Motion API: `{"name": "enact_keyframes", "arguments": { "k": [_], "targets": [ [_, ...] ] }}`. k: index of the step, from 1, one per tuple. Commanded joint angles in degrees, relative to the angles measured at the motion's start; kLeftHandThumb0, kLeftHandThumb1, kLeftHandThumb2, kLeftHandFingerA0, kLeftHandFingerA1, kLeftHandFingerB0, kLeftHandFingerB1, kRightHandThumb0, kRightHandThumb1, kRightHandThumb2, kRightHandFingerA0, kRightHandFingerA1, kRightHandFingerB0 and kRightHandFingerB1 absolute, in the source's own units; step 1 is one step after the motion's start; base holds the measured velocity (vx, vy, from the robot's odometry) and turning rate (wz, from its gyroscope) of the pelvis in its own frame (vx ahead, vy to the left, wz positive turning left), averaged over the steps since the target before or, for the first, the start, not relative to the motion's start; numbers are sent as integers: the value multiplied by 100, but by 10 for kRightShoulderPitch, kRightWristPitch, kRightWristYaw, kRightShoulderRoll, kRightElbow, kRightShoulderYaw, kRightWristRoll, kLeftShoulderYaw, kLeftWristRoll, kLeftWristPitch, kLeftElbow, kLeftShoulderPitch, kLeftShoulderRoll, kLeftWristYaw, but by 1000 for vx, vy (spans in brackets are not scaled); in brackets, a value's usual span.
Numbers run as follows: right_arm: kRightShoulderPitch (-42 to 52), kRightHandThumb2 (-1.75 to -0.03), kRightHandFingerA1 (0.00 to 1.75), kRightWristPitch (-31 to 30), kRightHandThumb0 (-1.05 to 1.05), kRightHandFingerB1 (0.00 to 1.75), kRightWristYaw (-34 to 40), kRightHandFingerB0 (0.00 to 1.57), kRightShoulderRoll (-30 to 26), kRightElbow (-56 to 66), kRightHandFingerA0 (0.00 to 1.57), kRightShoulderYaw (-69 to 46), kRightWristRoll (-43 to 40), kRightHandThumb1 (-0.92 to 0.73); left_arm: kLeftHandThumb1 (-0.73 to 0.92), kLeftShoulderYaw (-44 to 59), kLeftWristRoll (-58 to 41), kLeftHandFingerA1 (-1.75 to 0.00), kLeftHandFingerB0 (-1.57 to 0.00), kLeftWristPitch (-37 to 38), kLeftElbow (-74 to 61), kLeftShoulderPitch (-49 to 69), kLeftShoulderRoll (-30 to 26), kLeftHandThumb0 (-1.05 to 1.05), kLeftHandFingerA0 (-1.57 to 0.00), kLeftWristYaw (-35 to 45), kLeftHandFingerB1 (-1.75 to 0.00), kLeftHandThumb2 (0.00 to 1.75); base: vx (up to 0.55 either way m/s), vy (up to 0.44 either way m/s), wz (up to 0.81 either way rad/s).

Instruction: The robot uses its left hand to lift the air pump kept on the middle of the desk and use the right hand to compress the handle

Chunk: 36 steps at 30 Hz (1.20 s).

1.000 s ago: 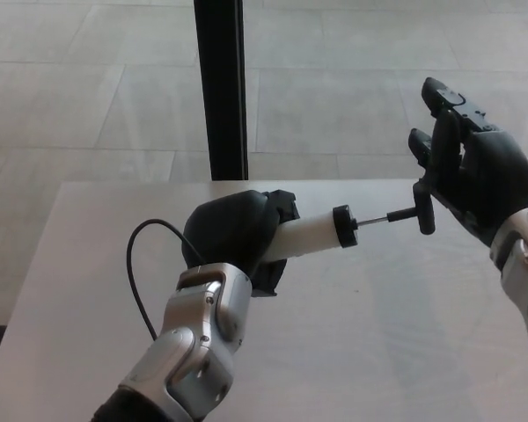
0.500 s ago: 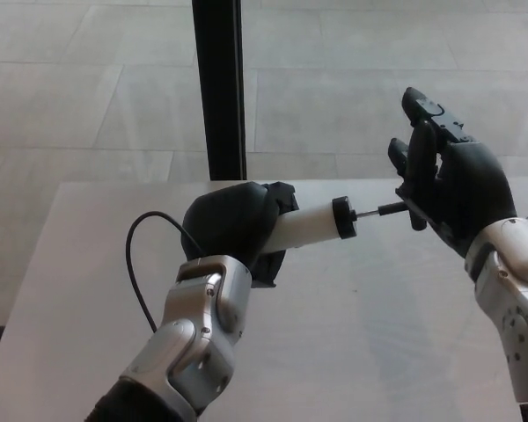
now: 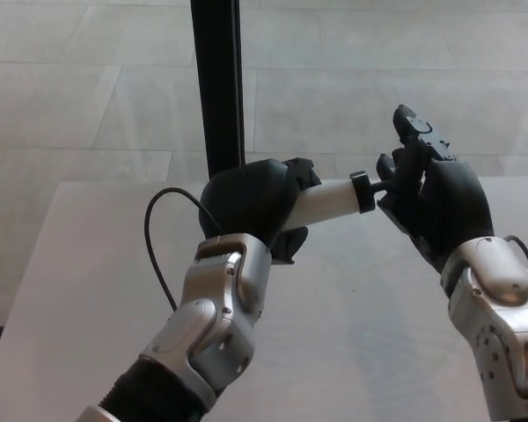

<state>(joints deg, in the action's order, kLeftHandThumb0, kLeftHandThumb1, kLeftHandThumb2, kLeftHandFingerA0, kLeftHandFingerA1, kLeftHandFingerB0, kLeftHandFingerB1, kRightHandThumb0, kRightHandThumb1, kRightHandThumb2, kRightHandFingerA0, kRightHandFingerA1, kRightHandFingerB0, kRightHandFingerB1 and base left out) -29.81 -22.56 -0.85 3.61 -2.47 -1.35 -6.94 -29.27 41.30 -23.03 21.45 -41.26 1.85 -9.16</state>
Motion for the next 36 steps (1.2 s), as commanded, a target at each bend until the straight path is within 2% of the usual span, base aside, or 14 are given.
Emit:
{"name": "enact_keyframes", "arguments": {
  "k": [1, 13, 14, 16, 20, 23, 26, 27, 28, 31, 32, 33, 35, 36],
  "targets": [
    [-15, -133, 11, -17, -105, 0, 9, 0, -16, -1, 0, 11, 22, -87, 79, -33, 41, -166, -78, -20, 10, -19, -6, -38, -86, 17, -75, 63, 0, 0, 0],
    [-10, -132, 14, -33, -105, 0, 11, 0, -72, -12, 0, 18, 53, -92, 69, -68, 62, -166, -81, -84, -12, -8, -19, -21, -86, 87, -81, 89, 0, 0, 0],
    [-7, -93, 0, -36, -93, 0, 27, 0, -65, -11, 0, -8, 42, -92, 65, -55, 49, -171, -82, -90, -20, 4, -16, -17, -86, 81, -83, 94, 0, 0, 0],
    [5, -89, 0, -56, -95, 0, 29, 0, -80, 5, 0, -27, 44, -92, 61, -36, 34, -175, -81, -92, -23, 18, -18, -16, -88, 77, -111, 102, 0, 0, 0],
    [18, -86, 0, -102, -105, 0, 18, 0, -108, 29, 0, -53, 41, -92, 52, -3, 18, -160, -88, -97, -35, 40, -18, -18, -111, 80, -98, 109, 0, 0, 0],
    [33, -76, 0, -102, -105, 0, 16, 0, -129, 27, 0, -102, 22, -92, 59, 21, 4, -160, -78, -88, -43, 83, -26, -27, -90, 74, -83, 106, 0, 0, 0],
    [35, -78, 0, -111, -105, 0, 5, 0, -136, 21, 0, -126, 8, -92, 58, 32, -3, -167, -80, -93, -53, 111, -24, -22, -91, 83, -75, 107, 0, 0, 0],
    [32, -119, 21, -109, -105, 0, -2, 0, -139, 15, 0, -133, 1, -82, 58, 36, -5, -165, -81, -88, -52, 115, -23, -23, -91, 79, -76, 105, 0, 0, 0],
    [31, -73, 0, -121, -105, 0, -11, 0, -137, 8, 0, -153, -21, -92, 56, 35, -8, -152, -84, -68, -52, 132, -27, -23, -90, 70, -85, 108, 0, 0, 0],
    [25, -75, 0, -138, -103, 0, -28, 0, -138, 2, 0, -173, -45, -92, 53, 35, -8, -158, -84, -67, -57, 147, -25, -25, -90, 71, -82, 114, 0, 0, 0],
    [29, -81, 0, -130, -95, 0, -42, 0, -140, -1, 0, -184, -59, -92, 53, 21, -6, -167, -87, -43, -57, 164, -34, -26, -93, 70, -119, 116, 0, 0, 0],
    [30, -118, 17, -120, -102, 1, -45, 0, -139, -7, 0, -192, -64, -81, 59, 10, -5, -164, -85, -27, -48, 175, -37, -22, -90, 67, -123, 100, 0, 0, 0],
    [28, -118, 17, -121, -102, 1, -48, 0, -142, -8, 0, -195, -66, -81, 59, 3, -4, -164, -85, -21, -45, 177, -41, -22, -90, 69, -123, 100, 0, 0, 0],
    [27, -74, 0, -114, -92, 14, -51, 0, -145, -8, 0, -193, -64, -92, 60, -1, -12, -150, -87, -4, -41, 180, -47, -21, -87, 83, -90, 99, 0, 0, 0]
  ]
}}
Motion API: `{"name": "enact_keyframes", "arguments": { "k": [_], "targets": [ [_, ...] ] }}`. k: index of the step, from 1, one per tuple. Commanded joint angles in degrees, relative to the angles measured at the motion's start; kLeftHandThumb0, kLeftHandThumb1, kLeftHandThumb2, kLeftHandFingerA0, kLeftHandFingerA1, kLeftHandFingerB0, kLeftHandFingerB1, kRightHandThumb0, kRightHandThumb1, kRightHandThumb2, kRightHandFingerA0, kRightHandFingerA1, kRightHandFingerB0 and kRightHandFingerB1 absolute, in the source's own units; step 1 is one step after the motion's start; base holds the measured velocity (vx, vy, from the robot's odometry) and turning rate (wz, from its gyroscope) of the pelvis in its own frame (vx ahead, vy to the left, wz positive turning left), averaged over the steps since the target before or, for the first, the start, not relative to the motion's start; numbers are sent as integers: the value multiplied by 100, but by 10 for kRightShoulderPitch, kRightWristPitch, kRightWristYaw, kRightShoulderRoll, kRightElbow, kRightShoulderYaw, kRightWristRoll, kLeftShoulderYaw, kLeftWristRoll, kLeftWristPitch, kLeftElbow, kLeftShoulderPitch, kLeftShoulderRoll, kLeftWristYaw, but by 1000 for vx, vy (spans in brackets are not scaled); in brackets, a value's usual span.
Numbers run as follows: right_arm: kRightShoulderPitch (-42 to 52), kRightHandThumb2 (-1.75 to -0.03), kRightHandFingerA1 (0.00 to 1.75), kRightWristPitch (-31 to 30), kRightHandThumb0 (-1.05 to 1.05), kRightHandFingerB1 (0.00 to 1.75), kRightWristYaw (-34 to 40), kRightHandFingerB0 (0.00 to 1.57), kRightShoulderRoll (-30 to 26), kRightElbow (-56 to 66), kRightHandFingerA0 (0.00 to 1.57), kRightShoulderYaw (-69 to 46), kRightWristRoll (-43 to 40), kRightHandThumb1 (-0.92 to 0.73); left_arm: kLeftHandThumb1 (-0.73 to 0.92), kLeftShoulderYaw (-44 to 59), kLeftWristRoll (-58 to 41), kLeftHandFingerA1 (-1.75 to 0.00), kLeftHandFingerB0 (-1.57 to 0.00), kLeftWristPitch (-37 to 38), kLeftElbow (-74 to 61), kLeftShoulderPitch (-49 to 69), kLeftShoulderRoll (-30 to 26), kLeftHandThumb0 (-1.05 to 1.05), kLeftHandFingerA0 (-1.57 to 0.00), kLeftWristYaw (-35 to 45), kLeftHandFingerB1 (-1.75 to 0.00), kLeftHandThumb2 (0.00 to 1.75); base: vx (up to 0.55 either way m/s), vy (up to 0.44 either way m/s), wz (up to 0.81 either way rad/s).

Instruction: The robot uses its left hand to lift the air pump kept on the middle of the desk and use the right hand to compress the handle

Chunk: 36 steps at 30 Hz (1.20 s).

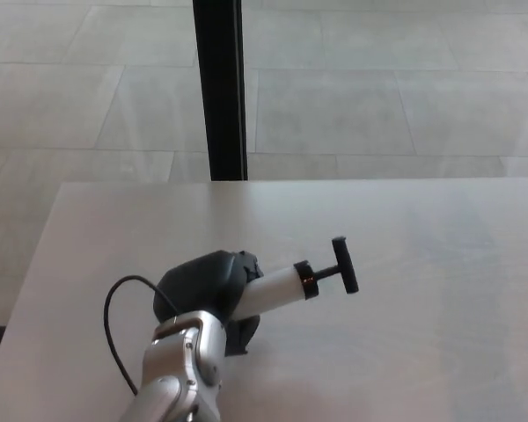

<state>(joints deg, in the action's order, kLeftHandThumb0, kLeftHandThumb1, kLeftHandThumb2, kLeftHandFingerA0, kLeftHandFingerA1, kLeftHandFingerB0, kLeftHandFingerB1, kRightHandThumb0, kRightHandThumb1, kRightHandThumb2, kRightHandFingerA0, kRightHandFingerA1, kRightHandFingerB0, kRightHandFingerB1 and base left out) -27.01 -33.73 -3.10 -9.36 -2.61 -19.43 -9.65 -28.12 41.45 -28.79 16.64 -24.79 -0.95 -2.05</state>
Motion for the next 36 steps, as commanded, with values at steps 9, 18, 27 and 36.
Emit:
{"name": "enact_keyframes", "arguments": {
  "k": [9, 18, 27, 36],
  "targets": [
    [-9, -111, 13, 12, -94, 17, -24, 10, -7, -4, 0, 5, -37, -78, 74, -108, -11, -95, -37, 100, -5, -4, -74, -37, -60, 165, -52, 61, 0, 0, 0],
    [-4, -110, 10, 10, -98, 9, -44, 8, -24, 1, 0, 24, -30, -78, 46, -146, 18, 0, 0, 31, -73, -74, -133, -83, 0, 333, -1, 76, 0, 0, 0],
    [8, -115, 11, 9, -100, 9, -41, 11, -21, 6, 0, 26, -28, -81, 61, -119, 5, 0, 0, 17, -133, -70, -183, -81, 0, 367, 0, 75, 0, 0, 0],
    [49, -103, 30, 14, -84, 29, -95, 10, -72, 18, 3, -6, -50, -65, 63, 250, -331, -37, -12, 194, -191, 86, -175, -69, -2, 256, -27, 59, 0, 0, 0]
  ]
}}
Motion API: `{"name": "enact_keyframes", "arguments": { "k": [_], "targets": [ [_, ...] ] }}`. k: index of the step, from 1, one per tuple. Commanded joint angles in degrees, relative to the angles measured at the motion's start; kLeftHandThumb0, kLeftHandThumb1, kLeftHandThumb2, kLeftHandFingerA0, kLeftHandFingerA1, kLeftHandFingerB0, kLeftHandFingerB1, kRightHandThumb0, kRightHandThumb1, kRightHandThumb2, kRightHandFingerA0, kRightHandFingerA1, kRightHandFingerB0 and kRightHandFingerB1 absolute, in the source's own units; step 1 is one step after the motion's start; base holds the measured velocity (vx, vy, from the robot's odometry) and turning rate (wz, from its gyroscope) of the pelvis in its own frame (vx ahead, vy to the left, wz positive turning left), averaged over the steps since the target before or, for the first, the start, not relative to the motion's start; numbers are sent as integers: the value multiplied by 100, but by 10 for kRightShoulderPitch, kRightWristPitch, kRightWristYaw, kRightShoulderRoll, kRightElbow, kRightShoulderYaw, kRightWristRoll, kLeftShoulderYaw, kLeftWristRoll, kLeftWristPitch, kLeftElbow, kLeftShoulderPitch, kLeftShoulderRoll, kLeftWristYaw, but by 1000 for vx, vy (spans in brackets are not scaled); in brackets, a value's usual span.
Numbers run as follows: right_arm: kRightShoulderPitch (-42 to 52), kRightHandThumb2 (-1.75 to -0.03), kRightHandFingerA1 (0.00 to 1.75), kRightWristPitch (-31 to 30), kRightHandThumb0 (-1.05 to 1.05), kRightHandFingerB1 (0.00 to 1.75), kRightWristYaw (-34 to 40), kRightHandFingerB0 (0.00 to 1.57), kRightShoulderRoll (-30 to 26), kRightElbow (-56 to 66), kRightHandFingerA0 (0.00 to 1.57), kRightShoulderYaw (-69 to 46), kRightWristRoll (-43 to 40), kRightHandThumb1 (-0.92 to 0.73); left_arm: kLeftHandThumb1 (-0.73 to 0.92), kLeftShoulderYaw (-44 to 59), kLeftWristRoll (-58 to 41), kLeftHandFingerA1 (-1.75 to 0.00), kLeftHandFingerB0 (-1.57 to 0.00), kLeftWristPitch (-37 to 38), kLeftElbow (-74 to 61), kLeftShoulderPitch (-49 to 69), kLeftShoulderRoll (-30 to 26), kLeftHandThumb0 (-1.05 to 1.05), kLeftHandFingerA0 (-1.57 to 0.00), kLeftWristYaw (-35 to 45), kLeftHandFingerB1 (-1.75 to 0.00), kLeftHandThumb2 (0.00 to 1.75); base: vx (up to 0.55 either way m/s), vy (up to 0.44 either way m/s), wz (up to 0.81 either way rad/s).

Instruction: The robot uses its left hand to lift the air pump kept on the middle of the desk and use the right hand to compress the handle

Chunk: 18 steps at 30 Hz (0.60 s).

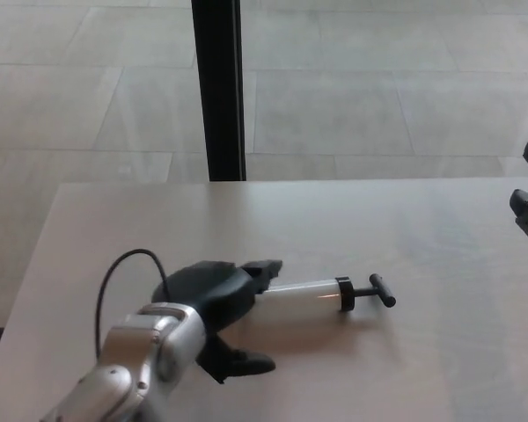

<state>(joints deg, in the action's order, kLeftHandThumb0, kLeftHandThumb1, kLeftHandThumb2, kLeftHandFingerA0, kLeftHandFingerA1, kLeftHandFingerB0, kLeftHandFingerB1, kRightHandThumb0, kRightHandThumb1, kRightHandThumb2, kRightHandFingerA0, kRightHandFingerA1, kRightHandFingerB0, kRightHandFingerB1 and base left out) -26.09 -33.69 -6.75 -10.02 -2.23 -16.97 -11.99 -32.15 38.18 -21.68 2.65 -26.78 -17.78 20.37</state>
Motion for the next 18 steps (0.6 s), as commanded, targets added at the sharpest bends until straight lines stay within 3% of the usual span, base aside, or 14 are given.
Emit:
{"name": "enact_keyframes", "arguments": {
  "k": [1, 3, 4, 5, 6, 9, 11, 12, 13, 14, 15, 16, 17, 18],
  "targets": [
    [53, -66, 36, 34, -79, 24, -80, 11, -90, -2, 5, -48, -28, -81, 55, 408, -375, -39, -10, 84, -58, 121, 6, -85, -2, 50, -32, 94, 0, 0, 0],
    [67, -65, 38, 41, -79, 25, -89, 10, -101, 3, 6, -61, -32, -80, 56, 453, -405, -37, -2, 83, -61, 125, 11, -81, -3, 53, -26, 97, 0, 0, 0],
    [81, -103, 42, 56, -82, 28, -98, 10, -122, -4, 1, -87, -33, -62, 63, 548, -455, -26, -7, 58, -48, 124, -3, -87, -1, 63, -18, 101, 0, 0, 0],
    [87, -103, 42, 56, -82, 28, -100, 10, -125, -2, 1, -91, -35, -62, 63, 559, -460, -26, -7, 54, -51, 128, -1, -87, -1, 65, -18, 101, 0, 0, 0],
    [106, -100, 45, 68, -78, 30, -104, 9, -151, -16, 2, -127, -35, -63, 61, 682, -543, -36, -5, 12, -25, 120, -7, -76, -1, 69, -28, 100, 0, 0, 0],
    [121, -100, 45, 73, -78, 30, -107, 9, -163, -17, 2, -143, -35, -63, 61, 721, -567, -36, -5, -1, -21, 127, -12, -76, -1, 81, -28, 100, 0, 0, 0],
    [143, -94, 50, 81, -71, 28, -114, 5, -197, -46, 6, -200, -46, -63, 59, 835, -600, -37, -8, -10, 53, 139, -70, -82, -1, 101, -32, 101, 0, 0, 0],
    [159, -100, 49, 111, -72, 29, -123, 0, -227, -86, 3, -232, -44, -63, 60, 898, -595, -47, -8, -28, 70, 164, -99, -77, -4, 100, -42, 99, 0, 0, 0],
    [166, -65, 43, 120, -67, 21, -128, 8, -236, -99, 8, -243, -45, -83, 48, 916, -590, -55, 0, -32, 68, 176, -105, -38, -4, 99, -50, 108, 0, 0, 0],
    [177, -95, 48, 133, -80, 38, -131, 2, -250, -118, 4, -263, -47, -60, 83, 944, -583, -52, -12, -36, 67, 199, -114, -75, -5, 98, -34, 63, 0, 0, 0],
    [181, -94, 48, 132, -82, 41, -122, 5, -261, -131, 4, -281, -47, -58, 50, 970, -583, -54, 0, -41, 77, 215, -121, -37, -4, 94, -50, 109, 0, 0, 0],
    [196, -105, 52, 132, -38, 50, -114, 0, -282, -154, 1, -307, -44, -47, 51, 1006, -589, -55, 0, -35, 106, 246, -128, -37, -4, 90, -50, 109, 0, 0, 0],
    [221, -106, 52, 151, -37, 50, -117, 0, -305, -187, 1, -345, -49, -49, 52, 1037, -591, -54, 0, -8, 154, 295, -136, -37, -3, 84, -50, 109, 0, 0, 0],
    [233, -62, 44, 156, -74, 26, -118, 13, -311, -196, 8, -361, -53, -76, 54, 1047, -592, -54, 0, -2, 165, 310, -135, -37, -3, 78, -50, 110, 0, 0, 0]
  ]
}}
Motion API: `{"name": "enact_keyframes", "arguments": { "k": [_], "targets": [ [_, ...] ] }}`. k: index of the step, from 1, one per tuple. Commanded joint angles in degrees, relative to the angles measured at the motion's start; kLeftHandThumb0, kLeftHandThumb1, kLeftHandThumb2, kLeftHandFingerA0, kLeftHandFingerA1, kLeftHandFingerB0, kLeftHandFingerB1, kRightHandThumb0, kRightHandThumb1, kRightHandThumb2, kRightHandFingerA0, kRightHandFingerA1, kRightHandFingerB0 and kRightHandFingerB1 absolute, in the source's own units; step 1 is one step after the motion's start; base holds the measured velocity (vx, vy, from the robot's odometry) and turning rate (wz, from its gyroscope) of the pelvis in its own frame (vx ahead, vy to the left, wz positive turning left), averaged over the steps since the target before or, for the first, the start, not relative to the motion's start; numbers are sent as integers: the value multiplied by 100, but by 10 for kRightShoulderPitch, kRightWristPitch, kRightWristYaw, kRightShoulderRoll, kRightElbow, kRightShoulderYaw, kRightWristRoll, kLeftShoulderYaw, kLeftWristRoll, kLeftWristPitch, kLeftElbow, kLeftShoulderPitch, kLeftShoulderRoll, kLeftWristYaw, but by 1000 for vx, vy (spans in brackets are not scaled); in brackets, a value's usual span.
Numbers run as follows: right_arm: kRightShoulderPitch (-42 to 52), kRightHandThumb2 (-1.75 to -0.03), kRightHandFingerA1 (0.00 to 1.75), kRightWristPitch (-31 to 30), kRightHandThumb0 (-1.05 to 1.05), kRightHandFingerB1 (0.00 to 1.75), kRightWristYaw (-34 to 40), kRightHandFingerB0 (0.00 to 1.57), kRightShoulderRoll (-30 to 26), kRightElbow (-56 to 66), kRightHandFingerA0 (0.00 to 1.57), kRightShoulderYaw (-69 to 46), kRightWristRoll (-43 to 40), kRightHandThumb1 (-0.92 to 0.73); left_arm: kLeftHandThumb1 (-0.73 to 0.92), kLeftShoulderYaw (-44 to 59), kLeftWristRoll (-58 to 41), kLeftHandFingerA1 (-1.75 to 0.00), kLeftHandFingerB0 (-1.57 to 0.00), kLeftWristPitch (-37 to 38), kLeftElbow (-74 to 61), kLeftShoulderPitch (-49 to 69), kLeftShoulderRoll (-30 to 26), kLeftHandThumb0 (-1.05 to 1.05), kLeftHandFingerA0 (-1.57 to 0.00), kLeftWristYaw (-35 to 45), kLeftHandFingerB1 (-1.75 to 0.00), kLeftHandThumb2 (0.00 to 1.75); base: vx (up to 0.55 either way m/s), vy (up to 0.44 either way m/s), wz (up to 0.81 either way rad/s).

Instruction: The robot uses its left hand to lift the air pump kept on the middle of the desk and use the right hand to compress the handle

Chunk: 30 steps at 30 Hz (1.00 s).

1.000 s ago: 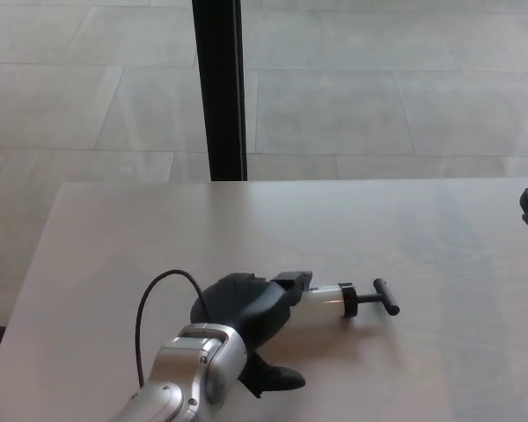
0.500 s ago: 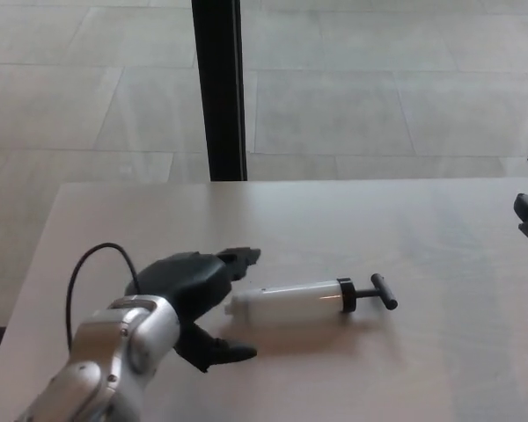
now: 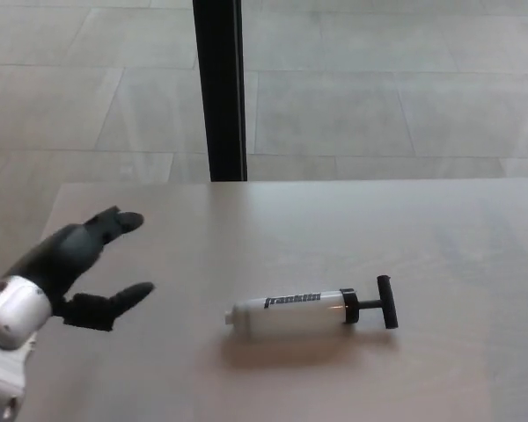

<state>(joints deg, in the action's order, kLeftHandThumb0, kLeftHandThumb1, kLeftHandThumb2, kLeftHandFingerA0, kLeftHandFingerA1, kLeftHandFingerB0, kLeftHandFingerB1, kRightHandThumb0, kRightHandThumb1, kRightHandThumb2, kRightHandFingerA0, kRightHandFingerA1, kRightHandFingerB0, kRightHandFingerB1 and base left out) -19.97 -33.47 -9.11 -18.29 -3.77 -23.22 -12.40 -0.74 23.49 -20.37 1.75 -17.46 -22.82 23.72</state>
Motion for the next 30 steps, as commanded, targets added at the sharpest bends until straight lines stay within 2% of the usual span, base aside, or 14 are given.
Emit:
{"name": "enact_keyframes", "arguments": {
  "k": [1, 2, 3, 4, 7, 8, 10, 15, 21, 22, 23, 26, 27, 30],
  "targets": [
    [186, -62, 44, 157, -74, 26, -92, 13, -235, -188, 8, -311, -49, -76, 54, 743, -449, -54, 0, -13, 181, 229, -82, -37, -3, 41, -50, 110, 0, 0, 0],
    [193, -65, 44, 161, -76, 26, -90, 13, -239, -192, 8, -316, -47, -78, 54, 749, -453, -53, 0, -9, 188, 237, -81, -37, -3, 38, -50, 110, 0, 0, 0],
    [205, -104, 53, 163, -38, 49, -85, 0, -240, -198, 2, -332, -51, -45, 81, 763, -464, -54, -15, -2, 207, 245, -81, -67, -13, 30, -34, 64, 0, 0, 0],
    [226, -63, 47, 169, -72, 30, -75, 16, -240, -208, 13, -361, -59, -77, 81, 785, -483, -55, -14, 13, 249, 259, -84, -67, -14, 16, -35, 64, 0, 0, 0],
    [257, -63, 46, 189, -70, 31, -52, 17, -244, -238, 14, -393, -64, -77, 55, 801, -505, -54, 0, 69, 346, 301, -97, -37, -3, 12, -51, 111, 0, 0, 0],
    [268, -63, 48, 192, -71, 33, -45, 19, -244, -246, 16, -407, -68, -77, 81, 801, -508, -56, -13, 88, 377, 308, -100, -71, -17, 3, -38, 63, 0, 0, 0],
    [299, -64, 55, 207, -75, 39, -32, 19, -237, -268, 15, -432, -77, -77, 74, 798, -530, -60, -19, 145, 499, 327, -119, -76, -21, -12, -41, 61, 0, 0, 0],
    [338, -64, 53, 240, -74, 36, -8, 18, -205, -315, 16, -450, -98, -78, 76, 822, -561, -82, -25, 151, 570, 355, -106, -71, -26, -48, -47, 62, 0, 0, 0],
    [339, -62, 55, 308, -68, 37, 0, 20, -157, -376, 15, -443, -122, -76, 75, 791, -502, -62, -30, 153, 521, 397, -33, -68, -32, -80, -45, 65, 0, 0, 0],
    [337, -62, 56, 321, -69, 37, 11, 22, -143, -388, 19, -434, -119, -74, 63, 774, -476, -65, -19, 128, 448, 426, 22, -64, -29, -79, -53, 101, 0, 0, 0],
    [334, -62, 57, 323, -68, 37, 13, 21, -138, -397, 19, -431, -119, -75, 81, 769, -469, -58, -28, 103, 424, 436, 43, -57, -27, -79, -45, 63, 0, 0, 0],
    [322, -61, 62, 318, -63, 39, 24, 25, -127, -412, 22, -432, -125, -75, 83, 729, -427, -61, -26, 113, 452, 455, 44, -58, -25, -56, -46, 64, 0, 0, 0],
    [303, -62, 66, 281, -57, 40, 39, 29, -118, -412, 30, -436, -137, -75, 64, 694, -396, -66, -20, 129, 522, 453, 19, -64, -33, -55, -52, 102, 0, 0, 0],
    [288, -62, 67, 263, -54, 43, 30, 24, -97, -418, 24, -425, -139, -75, 63, 684, -386, -63, -16, 160, 609, 440, -6, -63, -33, -63, -49, 103, 0, 0, 0]
  ]
}}
